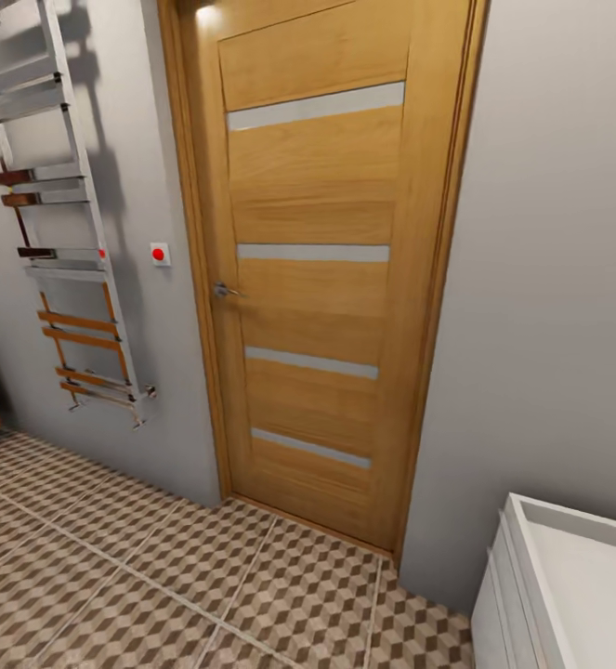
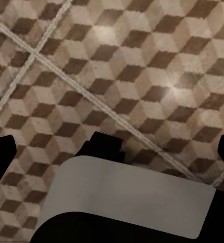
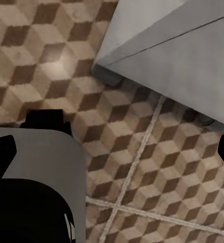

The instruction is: Take the four mousetraps from the cabinet in the bathroom and place them on the bathroom floor. Make sure all four end up on the same floor surface, and ensure that at least two of them are either under or directly next to the same bathroom sink.

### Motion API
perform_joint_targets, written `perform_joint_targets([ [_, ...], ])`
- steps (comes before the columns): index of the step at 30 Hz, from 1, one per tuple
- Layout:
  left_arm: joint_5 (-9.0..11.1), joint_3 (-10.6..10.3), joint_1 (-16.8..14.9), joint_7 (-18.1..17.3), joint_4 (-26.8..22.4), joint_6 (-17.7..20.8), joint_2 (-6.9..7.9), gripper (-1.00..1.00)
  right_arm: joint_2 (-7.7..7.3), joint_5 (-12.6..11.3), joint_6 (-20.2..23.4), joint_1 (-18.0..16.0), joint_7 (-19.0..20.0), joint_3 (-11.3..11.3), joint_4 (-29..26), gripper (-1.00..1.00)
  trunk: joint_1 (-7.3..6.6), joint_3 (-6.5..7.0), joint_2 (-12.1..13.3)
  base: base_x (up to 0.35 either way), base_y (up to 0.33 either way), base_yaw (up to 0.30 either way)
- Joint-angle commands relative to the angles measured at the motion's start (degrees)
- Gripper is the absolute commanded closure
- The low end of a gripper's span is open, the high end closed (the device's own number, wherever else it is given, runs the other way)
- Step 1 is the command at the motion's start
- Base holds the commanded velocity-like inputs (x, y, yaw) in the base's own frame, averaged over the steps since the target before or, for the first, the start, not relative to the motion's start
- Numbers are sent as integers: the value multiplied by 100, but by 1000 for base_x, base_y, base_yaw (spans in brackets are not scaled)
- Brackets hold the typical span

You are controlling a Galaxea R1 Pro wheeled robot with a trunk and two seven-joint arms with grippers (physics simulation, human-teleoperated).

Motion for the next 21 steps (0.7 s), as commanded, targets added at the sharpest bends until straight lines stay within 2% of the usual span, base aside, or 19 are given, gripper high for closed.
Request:
perform_joint_targets([
  [1,-2,26,-4,13,5,-22,-2,-100,-1,27,-24,-7,-23,19,18,-100,-1,-6,-3,0,0,275],
  [21,-3,21,-4,12,5,-8,-17,-100,-2,28,-24,-7,-23,21,18,-100,-1,-6,-3,0,0,275],
])
